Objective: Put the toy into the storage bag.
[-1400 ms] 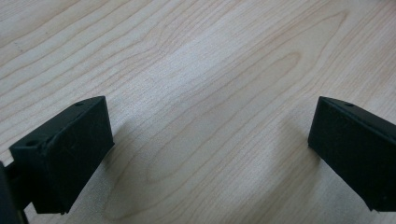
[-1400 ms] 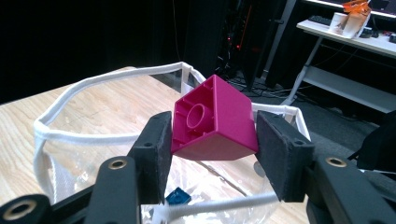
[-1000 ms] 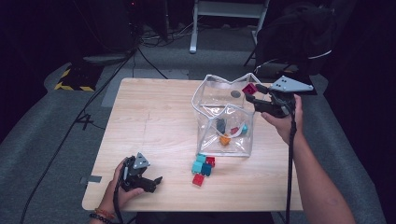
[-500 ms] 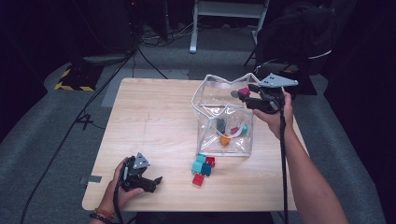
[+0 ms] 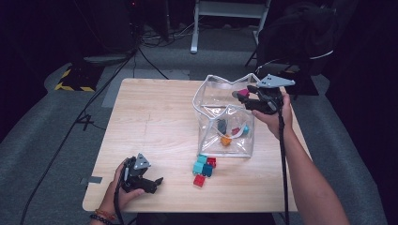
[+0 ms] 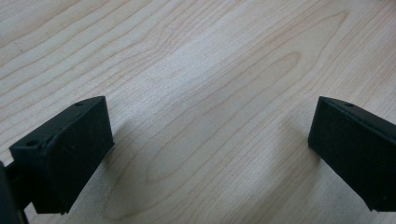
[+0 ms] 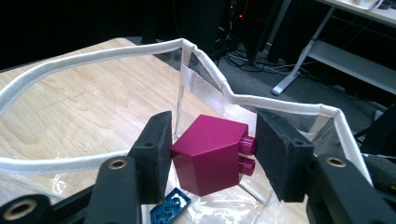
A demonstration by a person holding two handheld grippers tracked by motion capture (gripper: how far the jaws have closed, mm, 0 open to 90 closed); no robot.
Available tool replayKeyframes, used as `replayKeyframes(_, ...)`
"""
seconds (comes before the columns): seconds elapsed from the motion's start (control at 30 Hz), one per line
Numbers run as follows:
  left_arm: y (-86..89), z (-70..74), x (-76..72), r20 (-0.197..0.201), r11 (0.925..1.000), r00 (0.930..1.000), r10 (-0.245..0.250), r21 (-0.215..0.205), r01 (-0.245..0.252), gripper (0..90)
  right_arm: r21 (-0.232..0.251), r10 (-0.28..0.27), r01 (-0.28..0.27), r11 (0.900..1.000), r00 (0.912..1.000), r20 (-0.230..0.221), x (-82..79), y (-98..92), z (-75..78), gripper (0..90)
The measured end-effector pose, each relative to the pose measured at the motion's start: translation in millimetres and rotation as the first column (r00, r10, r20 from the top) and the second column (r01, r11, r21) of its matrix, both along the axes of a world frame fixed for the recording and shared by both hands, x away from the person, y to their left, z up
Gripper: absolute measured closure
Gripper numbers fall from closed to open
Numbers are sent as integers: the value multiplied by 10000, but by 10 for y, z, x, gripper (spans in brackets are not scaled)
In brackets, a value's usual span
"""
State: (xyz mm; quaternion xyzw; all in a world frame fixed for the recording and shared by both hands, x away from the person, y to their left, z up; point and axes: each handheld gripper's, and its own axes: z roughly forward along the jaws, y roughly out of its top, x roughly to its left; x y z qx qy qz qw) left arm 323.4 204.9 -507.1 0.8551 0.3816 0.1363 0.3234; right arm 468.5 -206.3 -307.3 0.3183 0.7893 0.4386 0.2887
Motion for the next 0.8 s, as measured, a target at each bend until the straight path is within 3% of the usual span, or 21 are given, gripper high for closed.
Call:
replayKeyframes(0.4, -1, -1, -1, -14, 10000, 10000, 11, -19, -11, 2, 121, 266, -266, 9996, 9996, 51, -98, -22, 44, 457)
replayKeyframes(0.8, -1, -1, -1, -16, 10000, 10000, 12, -22, -12, 1, 477, 771, -789, 9957, 9963, 371, -420, -153, 140, 461)
